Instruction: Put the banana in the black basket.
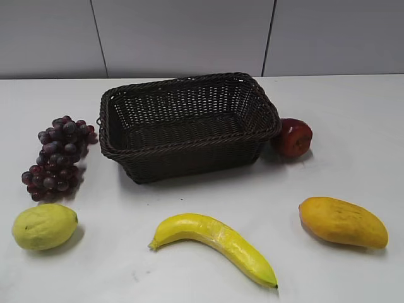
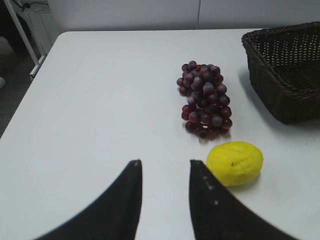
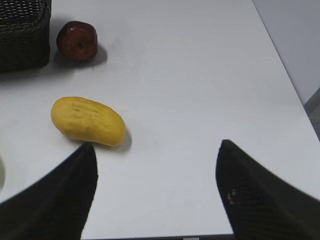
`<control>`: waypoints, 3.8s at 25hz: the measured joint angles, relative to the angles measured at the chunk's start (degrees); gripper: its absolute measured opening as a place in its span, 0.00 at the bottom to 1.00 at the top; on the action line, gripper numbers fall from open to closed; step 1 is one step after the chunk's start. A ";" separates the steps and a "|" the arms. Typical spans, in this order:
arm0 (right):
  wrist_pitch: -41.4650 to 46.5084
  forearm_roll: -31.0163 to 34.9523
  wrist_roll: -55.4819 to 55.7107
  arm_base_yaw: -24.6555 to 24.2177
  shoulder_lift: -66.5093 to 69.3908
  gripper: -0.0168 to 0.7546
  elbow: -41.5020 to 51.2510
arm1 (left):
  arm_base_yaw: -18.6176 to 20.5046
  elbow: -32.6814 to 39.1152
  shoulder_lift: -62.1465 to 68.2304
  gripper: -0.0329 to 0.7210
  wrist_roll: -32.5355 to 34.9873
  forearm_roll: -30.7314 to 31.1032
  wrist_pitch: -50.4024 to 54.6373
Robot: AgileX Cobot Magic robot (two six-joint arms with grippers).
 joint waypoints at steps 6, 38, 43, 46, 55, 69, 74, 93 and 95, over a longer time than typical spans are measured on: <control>0.00 0.00 0.00 0.00 0.00 0.79 0.00 | 0.00 0.00 0.00 0.36 0.00 0.00 0.00; -41.58 3.49 1.10 0.00 21.18 0.86 1.52 | 0.00 0.00 0.00 0.36 0.00 0.00 0.00; -42.09 6.39 1.10 0.00 37.03 0.89 -1.16 | 0.00 0.00 0.00 0.36 0.00 0.00 0.00; -40.13 8.71 -0.81 1.76 45.51 0.89 -5.20 | 0.00 0.00 0.00 0.36 0.00 0.00 0.00; -30.23 12.78 -6.38 20.19 69.65 0.87 -17.88 | 0.00 0.00 0.00 0.36 0.00 0.00 0.00; -24.32 8.86 -7.85 41.01 97.18 0.85 -29.98 | 0.00 0.00 0.00 0.36 0.00 0.00 0.00; -23.61 6.92 -9.06 43.32 103.44 0.84 -32.25 | 0.00 0.00 0.00 0.36 0.00 0.00 0.00; -29.13 3.49 -9.28 44.12 114.45 0.80 -34.80 | 0.00 0.00 0.00 0.36 0.00 0.00 0.00; -29.94 3.49 -9.30 44.12 114.45 0.78 -34.86 | 0.00 0.00 0.00 0.36 0.00 0.00 0.00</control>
